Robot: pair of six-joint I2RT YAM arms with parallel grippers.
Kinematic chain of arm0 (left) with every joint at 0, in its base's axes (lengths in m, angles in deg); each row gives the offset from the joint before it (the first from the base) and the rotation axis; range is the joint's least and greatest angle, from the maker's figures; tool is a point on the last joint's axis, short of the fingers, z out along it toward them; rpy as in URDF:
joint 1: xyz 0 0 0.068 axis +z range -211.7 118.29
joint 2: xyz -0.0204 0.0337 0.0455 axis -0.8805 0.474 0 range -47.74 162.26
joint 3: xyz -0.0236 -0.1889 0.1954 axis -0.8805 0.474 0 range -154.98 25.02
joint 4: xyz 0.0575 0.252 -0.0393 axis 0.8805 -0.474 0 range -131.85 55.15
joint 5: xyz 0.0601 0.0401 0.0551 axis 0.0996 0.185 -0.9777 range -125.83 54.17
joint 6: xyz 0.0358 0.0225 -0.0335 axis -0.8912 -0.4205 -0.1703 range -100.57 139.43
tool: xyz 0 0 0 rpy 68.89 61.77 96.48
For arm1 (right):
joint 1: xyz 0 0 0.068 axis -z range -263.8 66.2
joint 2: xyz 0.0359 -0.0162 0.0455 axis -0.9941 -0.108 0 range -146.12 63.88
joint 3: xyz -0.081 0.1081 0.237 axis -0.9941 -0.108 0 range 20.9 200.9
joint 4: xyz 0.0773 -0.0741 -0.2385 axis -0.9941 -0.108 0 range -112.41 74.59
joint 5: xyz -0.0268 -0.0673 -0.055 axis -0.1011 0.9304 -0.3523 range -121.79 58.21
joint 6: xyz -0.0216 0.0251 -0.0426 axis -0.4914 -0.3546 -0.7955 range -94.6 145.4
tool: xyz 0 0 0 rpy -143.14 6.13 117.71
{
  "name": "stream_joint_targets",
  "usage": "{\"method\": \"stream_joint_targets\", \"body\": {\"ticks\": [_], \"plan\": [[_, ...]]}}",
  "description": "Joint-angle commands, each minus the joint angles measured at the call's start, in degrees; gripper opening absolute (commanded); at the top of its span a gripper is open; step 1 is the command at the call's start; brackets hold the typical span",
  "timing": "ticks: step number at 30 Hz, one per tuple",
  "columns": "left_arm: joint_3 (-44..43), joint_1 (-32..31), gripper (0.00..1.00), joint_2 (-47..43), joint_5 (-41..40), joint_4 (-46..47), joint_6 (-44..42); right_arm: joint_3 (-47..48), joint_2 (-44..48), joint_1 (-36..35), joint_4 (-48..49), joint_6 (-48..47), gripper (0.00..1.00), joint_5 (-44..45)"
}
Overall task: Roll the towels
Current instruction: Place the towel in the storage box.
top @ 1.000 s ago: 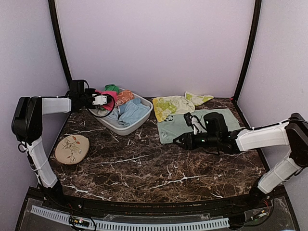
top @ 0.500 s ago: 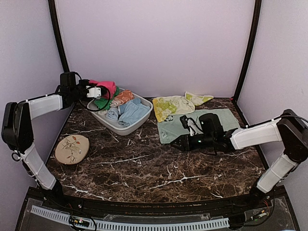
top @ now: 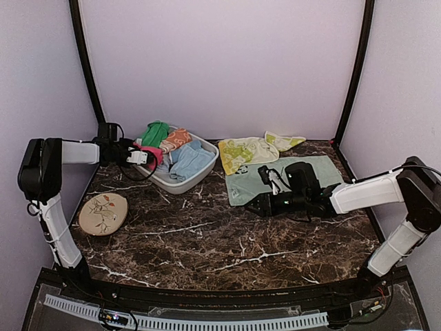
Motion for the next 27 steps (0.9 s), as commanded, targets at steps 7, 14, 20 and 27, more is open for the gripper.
{"method": "stream_joint_targets", "body": {"ticks": [7,14,20,27], "plan": [[-14.0,0.3,0.16,3.9,-6.6,-25.8,-5.1,1.9,0.4,0.7,1.2,0.6,0.45,-0.2],[-16.0,0.1,0.43,4.7,-5.4,-30.1,-4.9,1.1,1.1,0.8,1.1,0.9,0.46,-0.1],[-16.8,0.2,0.57,3.3,-5.3,-31.4,-2.7,0.5,1.7,1.1,1.5,1.1,0.46,-0.3],[-21.0,0.3,0.84,0.2,-3.6,-41.8,1.1,1.4,1.4,1.3,1.1,0.7,0.46,-1.2]]}}
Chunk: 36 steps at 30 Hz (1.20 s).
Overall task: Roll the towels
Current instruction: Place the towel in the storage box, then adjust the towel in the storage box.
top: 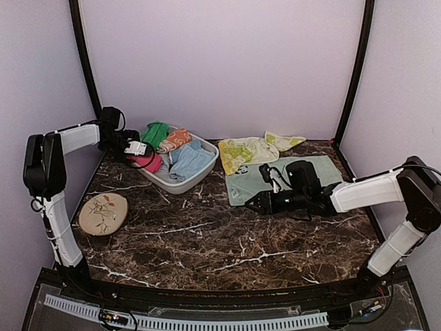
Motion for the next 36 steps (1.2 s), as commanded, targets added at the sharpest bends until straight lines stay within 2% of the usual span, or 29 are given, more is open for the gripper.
{"method": "stream_joint_targets", "body": {"ticks": [1,5,10,15,20,27,31,36], "plan": [[-1.0,0.4,0.85,-4.6,0.1,-12.3,2.8,1.1,1.4,0.5,0.8,-0.1,0.46,-0.9],[-1.2,0.6,0.86,-5.1,-0.8,-13.8,3.6,1.1,1.6,0.6,0.7,-0.2,0.46,-1.1],[-6.5,1.4,0.87,-4.7,0.2,-16.4,6.6,0.4,1.8,0.7,0.8,0.1,0.46,-1.4],[-18.5,2.3,0.85,-0.5,4.7,-17.5,21.1,-0.4,2.2,0.9,1.5,0.2,0.47,-1.3],[-13.5,1.7,0.85,-0.9,6.1,-14.9,27.1,-0.3,1.3,1.0,1.9,0.4,0.47,-1.9],[-6.3,1.5,0.85,-1.4,6.1,-10.3,30.4,0.4,0.6,1.4,1.1,0.1,0.47,-1.7],[-2.8,0.7,0.80,0.4,-1.8,4.6,35.0,1.3,-0.1,1.4,0.9,0.3,0.47,-2.3],[-4.9,0.7,0.78,4.9,-8.3,10.2,38.3,1.6,-0.1,1.4,0.7,0.4,0.48,-2.6]]}}
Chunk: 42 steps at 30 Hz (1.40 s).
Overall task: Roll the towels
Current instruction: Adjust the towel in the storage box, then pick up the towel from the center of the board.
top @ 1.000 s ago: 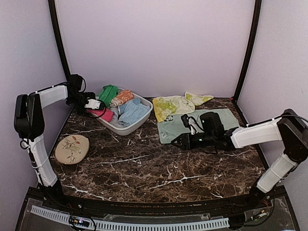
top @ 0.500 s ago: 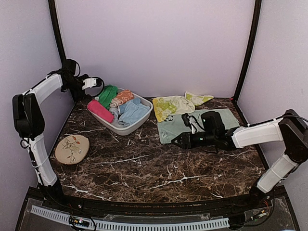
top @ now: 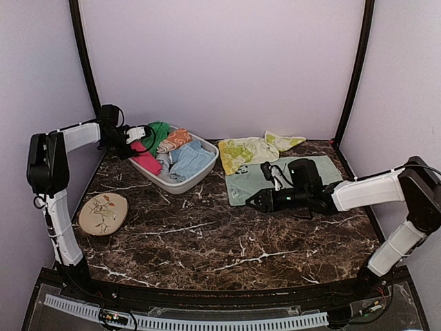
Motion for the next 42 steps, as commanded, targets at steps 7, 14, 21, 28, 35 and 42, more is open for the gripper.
{"method": "stream_joint_targets", "body": {"ticks": [7,14,21,28,35,42], "plan": [[-0.9,-0.3,0.79,6.9,-11.7,11.5,4.7,1.7,1.0,0.6,-0.7,-0.2,0.48,0.3],[-6.2,-0.8,0.92,3.3,-9.2,2.3,9.8,4.6,4.0,2.1,-6.0,-2.1,0.56,7.4],[-10.6,-0.9,0.99,-7.7,-5.5,-12.3,19.9,11.0,6.1,6.4,-16.6,-1.9,1.00,20.8],[2.8,0.0,0.99,-20.8,-0.7,-17.1,28.5,27.4,-7.6,9.1,-20.7,-8.4,1.00,25.9],[14.2,0.7,0.99,-28.4,-3.2,-17.2,31.9,60.4,-33.4,2.9,-34.5,-14.9,0.87,37.5],[19.9,1.5,0.99,-32.6,-3.4,-17.9,33.0,73.7,-46.4,1.6,-41.7,-13.6,0.75,40.8]]}}
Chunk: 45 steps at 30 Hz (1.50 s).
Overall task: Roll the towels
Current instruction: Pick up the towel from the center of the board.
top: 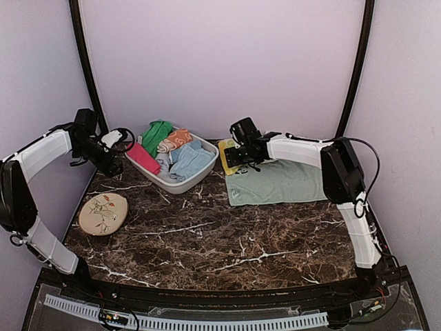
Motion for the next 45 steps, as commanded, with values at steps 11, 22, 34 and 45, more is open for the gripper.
{"method": "stream_joint_targets", "body": {"ticks": [11,22,34,45], "plan": [[0.8,0.7,0.99,-6.9,2.0,-5.3,3.5,5.9,-8.2,1.0,-6.6,-0.2,0.47,1.5],[7.1,0.7,0.99,-11.1,-0.3,-4.5,1.3,11.0,-7.8,1.6,-6.6,1.0,0.54,-1.5],[7.7,0.6,0.99,-11.3,1.8,-4.7,1.5,14.3,-14.4,2.2,-7.8,4.6,0.59,0.1],[7.0,0.7,0.99,-9.6,2.1,-4.6,2.8,20.1,-14.8,3.9,-7.1,5.2,0.00,-6.5]]}}
